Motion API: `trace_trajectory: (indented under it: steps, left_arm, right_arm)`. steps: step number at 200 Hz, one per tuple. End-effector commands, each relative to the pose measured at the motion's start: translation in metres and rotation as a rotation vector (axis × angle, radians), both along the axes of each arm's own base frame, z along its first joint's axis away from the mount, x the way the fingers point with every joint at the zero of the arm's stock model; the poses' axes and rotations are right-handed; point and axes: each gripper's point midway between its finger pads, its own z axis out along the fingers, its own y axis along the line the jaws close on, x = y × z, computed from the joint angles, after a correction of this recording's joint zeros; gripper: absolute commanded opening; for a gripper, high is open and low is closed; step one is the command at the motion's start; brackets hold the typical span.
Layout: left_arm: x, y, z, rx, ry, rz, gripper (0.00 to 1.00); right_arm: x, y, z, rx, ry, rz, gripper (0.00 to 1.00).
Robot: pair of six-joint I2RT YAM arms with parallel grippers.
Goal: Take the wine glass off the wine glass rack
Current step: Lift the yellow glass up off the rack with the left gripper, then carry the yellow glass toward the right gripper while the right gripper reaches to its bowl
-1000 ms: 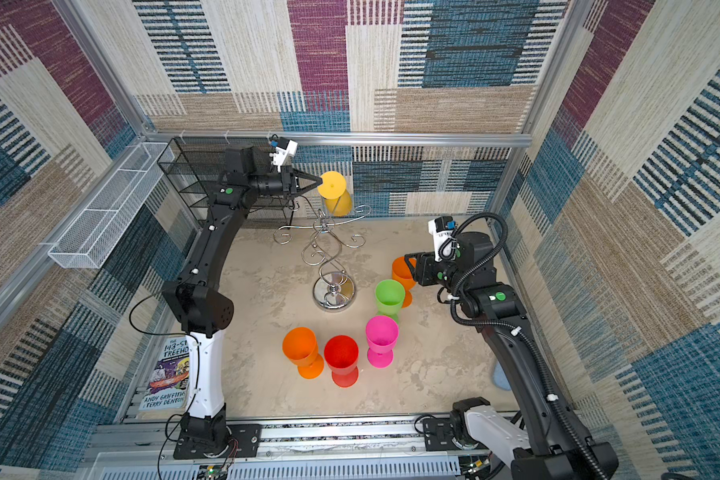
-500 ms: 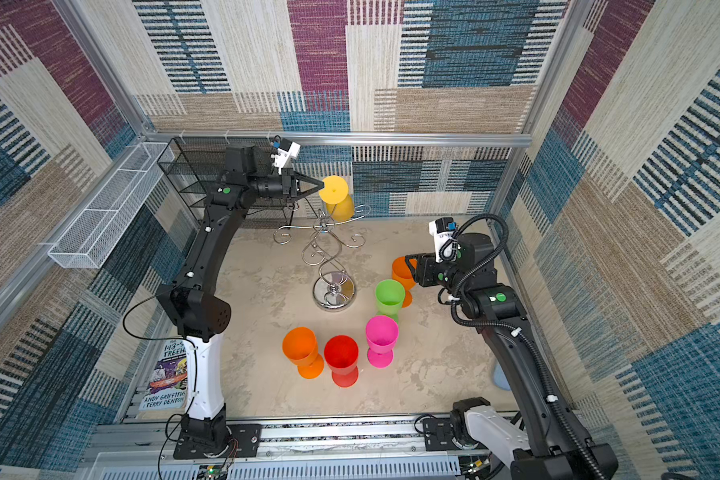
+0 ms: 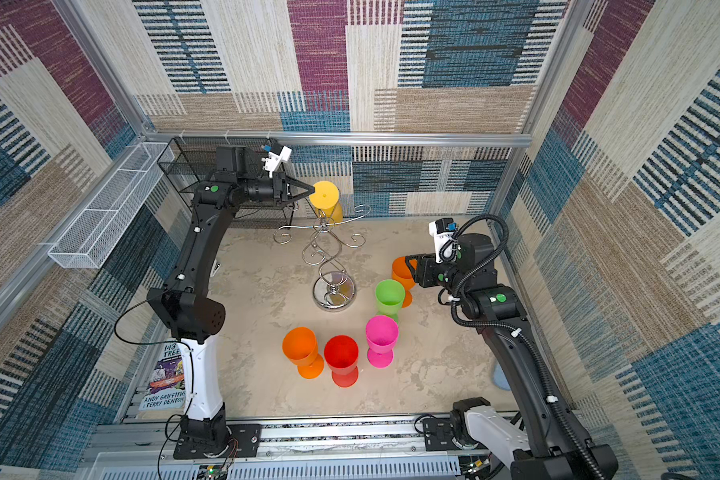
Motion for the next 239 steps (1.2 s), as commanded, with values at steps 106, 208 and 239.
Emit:
trace_trajectory:
  steps: [106, 208, 239]
  left_arm:
    - [0.028, 0.054, 0.018, -0.009, -0.078, 0.142, 0.00]
    - [0.007, 0.091, 0.090, 0.002, -0.291, 0.282, 0.00]
    - [-0.033, 0.091, 0.132, -0.026, -0.381, 0.280, 0.00]
  right_arm:
    - [0.006, 0.004, 0.007, 0.018, -0.031, 0.017, 0.53]
    - [0.004, 0.002, 0.013, 0.028, -0.054, 0.001, 0.53]
    - [0.001, 0.002, 0.022, 0.038, -0.086, 0.005, 0.52]
